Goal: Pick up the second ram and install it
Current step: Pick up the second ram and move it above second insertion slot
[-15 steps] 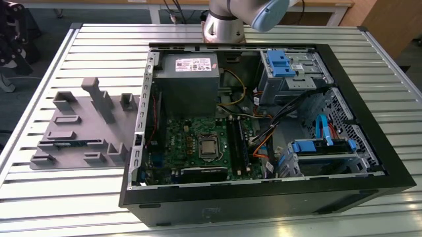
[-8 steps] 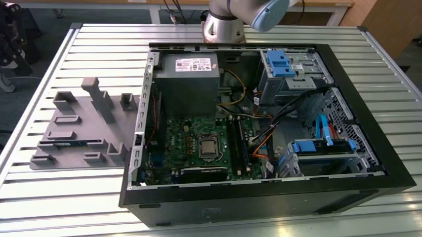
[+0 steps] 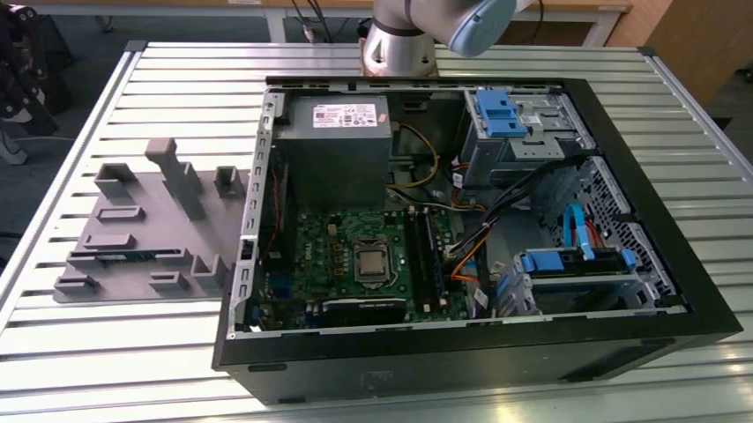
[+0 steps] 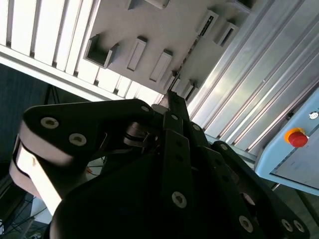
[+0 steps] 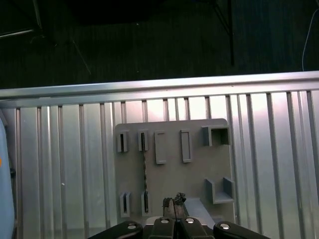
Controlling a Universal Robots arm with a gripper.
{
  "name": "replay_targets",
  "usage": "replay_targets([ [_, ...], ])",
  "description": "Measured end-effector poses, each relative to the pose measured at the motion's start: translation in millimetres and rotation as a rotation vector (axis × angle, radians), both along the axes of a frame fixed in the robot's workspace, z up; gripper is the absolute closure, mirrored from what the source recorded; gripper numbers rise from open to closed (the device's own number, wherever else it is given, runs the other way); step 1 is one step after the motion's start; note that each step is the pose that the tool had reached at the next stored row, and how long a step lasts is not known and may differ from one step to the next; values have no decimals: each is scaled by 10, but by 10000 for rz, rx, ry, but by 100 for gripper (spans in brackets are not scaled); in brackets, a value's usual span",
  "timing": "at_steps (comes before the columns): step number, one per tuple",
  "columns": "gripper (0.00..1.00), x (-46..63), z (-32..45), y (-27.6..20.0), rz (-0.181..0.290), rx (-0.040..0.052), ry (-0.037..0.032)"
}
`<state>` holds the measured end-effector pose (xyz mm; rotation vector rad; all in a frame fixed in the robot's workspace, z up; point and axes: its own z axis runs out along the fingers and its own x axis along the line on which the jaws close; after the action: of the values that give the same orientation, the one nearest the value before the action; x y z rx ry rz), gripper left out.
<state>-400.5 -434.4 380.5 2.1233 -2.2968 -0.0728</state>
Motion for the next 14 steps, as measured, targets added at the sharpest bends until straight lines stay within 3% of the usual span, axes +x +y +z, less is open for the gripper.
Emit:
replay_targets([
  [8, 89, 0, -2, 0, 91, 1, 1],
  [14, 89, 0, -9, 0, 1082, 0, 16],
])
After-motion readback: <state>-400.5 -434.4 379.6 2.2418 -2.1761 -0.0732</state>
